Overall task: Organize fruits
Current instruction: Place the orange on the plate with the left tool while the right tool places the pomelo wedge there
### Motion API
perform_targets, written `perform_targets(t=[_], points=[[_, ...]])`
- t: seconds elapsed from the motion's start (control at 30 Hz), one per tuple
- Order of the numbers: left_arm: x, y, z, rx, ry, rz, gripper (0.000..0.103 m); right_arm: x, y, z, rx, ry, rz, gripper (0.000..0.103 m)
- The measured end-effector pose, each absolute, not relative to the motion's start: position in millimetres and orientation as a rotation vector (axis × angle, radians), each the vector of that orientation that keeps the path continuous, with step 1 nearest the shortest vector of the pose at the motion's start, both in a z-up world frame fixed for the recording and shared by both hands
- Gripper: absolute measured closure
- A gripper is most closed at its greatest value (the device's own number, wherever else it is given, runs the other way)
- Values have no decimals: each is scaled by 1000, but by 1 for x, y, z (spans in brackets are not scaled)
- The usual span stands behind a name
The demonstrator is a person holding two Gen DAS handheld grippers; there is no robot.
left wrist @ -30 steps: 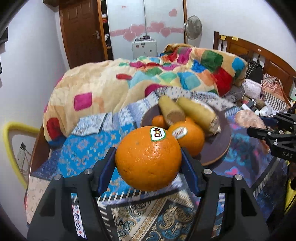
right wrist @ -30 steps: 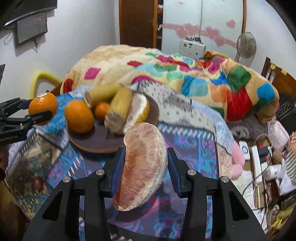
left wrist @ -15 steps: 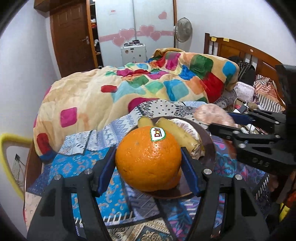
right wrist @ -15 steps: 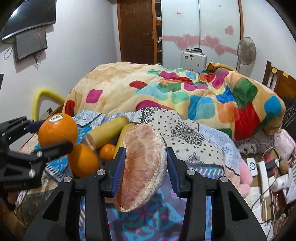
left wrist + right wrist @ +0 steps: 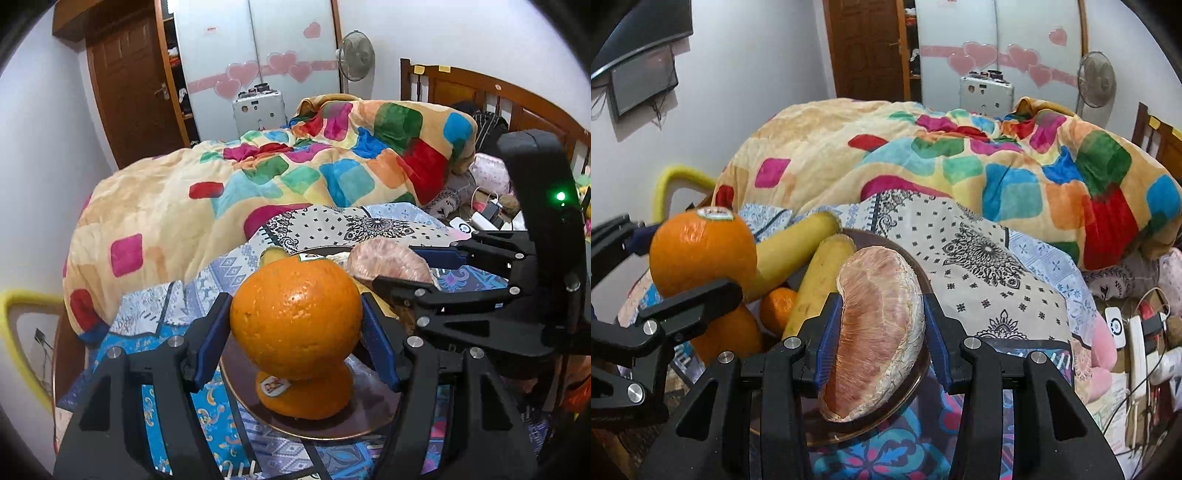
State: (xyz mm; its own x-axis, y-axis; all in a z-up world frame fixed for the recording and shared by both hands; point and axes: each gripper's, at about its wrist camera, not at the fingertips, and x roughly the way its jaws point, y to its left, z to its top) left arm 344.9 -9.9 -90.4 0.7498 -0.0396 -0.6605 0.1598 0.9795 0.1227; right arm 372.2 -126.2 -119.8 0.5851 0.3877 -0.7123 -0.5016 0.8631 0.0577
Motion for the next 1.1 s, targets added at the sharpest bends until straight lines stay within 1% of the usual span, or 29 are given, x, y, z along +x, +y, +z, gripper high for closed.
perform_targets(t=[0.17,0.37,0.47,0.57,1.0,1.1], points=[[345,-9,-94,169,706,-115,35,371,-129,-124,-166,795,535,62],[344,-17,-100,191,712,-129,35,361,-136,-112,-183,760,532,62],[349,-24,-107,203,749,-153,35,355,-143,-107,-191,740,519,58],[347,-26,-109,215,734,-138,35,350,-152,-104,-180,731,515,56],[346,-23,-108,182,763,-123,35,344,-164,-105,-155,735,518,56],[336,-21,-100,159,741,-127,34,337,-166,-101,-159,730,515,56]])
